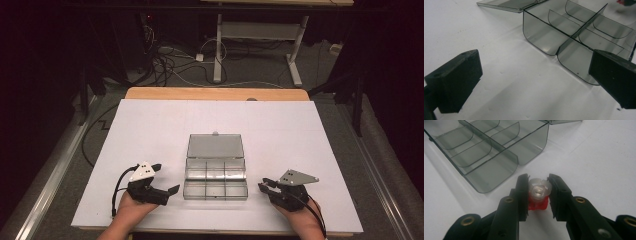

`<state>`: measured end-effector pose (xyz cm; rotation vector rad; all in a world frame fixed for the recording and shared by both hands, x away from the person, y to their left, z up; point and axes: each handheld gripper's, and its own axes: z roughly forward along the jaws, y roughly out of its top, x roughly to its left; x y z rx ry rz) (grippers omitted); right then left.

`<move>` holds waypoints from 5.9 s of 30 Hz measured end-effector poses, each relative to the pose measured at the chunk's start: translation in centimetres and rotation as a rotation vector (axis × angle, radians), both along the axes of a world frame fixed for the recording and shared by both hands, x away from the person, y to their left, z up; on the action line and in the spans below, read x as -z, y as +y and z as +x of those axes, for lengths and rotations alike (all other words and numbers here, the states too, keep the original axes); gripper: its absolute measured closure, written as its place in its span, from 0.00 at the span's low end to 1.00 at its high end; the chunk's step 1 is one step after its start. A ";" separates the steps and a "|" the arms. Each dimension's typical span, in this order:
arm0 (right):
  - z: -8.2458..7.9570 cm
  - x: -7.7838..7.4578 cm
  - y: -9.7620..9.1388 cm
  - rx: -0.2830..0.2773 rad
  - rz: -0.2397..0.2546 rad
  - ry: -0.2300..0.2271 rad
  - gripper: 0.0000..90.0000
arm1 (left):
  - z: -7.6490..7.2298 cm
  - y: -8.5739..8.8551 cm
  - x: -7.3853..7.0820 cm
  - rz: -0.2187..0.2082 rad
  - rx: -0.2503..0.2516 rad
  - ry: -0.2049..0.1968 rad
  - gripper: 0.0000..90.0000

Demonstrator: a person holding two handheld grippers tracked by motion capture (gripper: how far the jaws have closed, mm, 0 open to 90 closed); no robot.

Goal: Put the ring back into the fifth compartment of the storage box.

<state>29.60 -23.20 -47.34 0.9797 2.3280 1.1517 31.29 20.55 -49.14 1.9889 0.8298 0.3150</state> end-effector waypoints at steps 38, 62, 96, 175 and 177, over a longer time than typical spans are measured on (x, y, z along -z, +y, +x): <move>1.6 -3.8 4.7 -0.113 0.057 -0.052 0.80 | 0.1 -0.1 0.0 0.012 -0.011 0.009 0.00; 2.4 -3.0 8.2 -0.180 0.041 -0.021 0.80 | 0.1 -0.1 0.0 0.004 -0.010 0.012 0.00; 1.3 -3.1 12.1 -0.278 0.028 -0.015 0.80 | 0.1 -0.1 0.0 0.007 -0.010 0.009 0.00; 0.7 -0.8 1.3 0.001 0.133 -0.020 0.00 | 0.2 0.1 0.0 -0.017 -0.011 0.018 0.00; 0.9 -0.4 0.5 0.037 0.114 -0.026 0.00 | 0.2 0.2 -0.1 -0.019 -0.016 0.021 0.00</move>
